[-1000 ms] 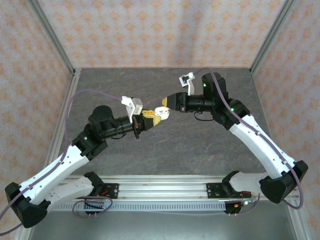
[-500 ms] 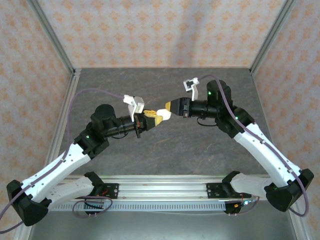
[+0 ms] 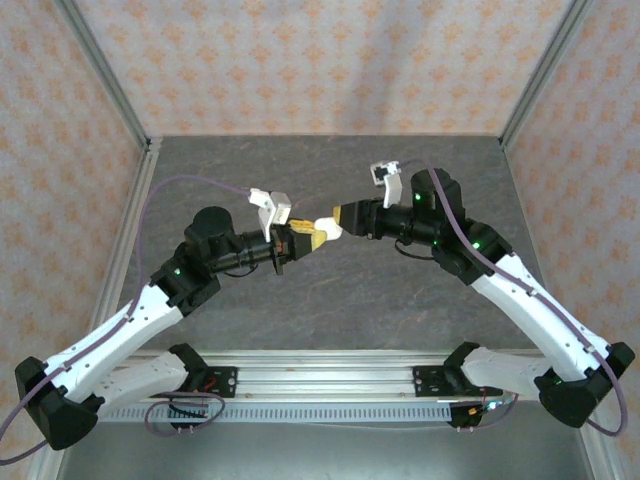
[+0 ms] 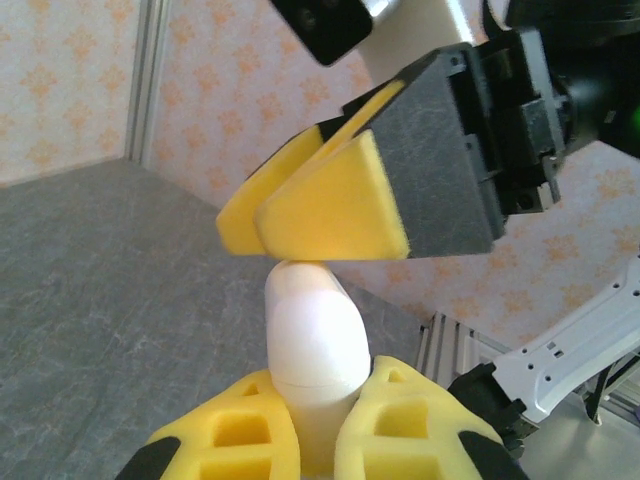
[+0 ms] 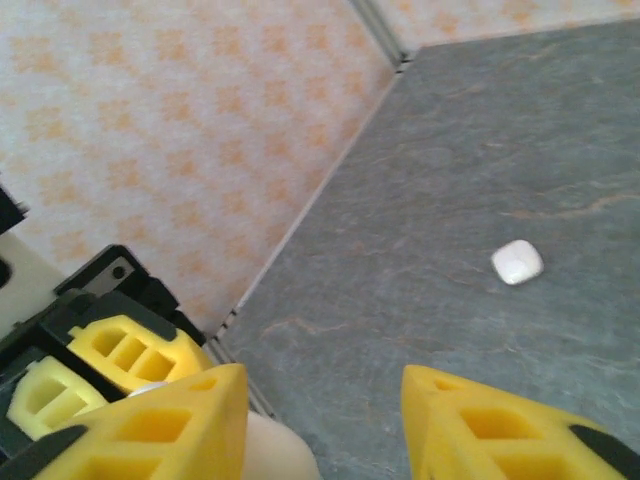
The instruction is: Insert the wireless bluetooth earbuds into the charging case
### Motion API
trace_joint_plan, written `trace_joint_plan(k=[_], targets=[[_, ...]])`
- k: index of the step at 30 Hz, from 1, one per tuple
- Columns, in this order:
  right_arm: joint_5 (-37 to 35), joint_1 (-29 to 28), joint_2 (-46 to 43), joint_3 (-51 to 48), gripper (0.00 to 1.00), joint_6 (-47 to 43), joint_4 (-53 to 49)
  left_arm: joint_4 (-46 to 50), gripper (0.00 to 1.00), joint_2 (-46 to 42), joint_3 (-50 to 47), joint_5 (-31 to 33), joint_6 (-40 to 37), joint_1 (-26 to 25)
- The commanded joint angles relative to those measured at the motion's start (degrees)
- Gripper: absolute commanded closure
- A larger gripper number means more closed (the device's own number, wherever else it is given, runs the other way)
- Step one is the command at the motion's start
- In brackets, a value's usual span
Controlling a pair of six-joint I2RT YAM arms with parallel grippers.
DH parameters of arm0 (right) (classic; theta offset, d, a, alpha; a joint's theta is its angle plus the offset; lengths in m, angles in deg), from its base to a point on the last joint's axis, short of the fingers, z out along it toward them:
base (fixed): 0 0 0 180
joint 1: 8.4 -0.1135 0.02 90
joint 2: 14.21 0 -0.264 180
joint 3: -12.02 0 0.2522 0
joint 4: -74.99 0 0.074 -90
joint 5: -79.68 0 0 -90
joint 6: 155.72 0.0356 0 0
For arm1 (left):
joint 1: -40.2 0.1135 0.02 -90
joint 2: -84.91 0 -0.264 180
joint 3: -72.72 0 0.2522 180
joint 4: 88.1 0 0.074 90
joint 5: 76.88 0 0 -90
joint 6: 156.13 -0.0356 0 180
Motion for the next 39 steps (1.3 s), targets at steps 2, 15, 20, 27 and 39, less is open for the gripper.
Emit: trace_joint_plan(k=[2,15,20,27,39], targets=[[-14.39,-0.02,-4.20,-0.07,0.49,-2.11,-5.81,3.00,1.00,0.03,1.94,7.39,0.49,0.92],[-22.83,2.72,-4.64,-4.83,0.41,0.87,-11.26,6.75,1.00,10.19,-3.73,13.75,7.49,8.17],[-27.53,4.19,-5.83,-8.72,0.33,0.86,-11.94,4.09,0.98,17.64,-5.18,14.29,9.68,8.63],[-34.84,5.32,-7.34,-15.09,0.25,1.32,-11.49,-0.91,0.92,31.26,-3.87,9.33,13.13,7.92],[-47.81,7.51,-10.19,-22.16,0.14,-0.88,-9.68,10.42,0.65,36.00,0.20,13.70,7.50,8.29]])
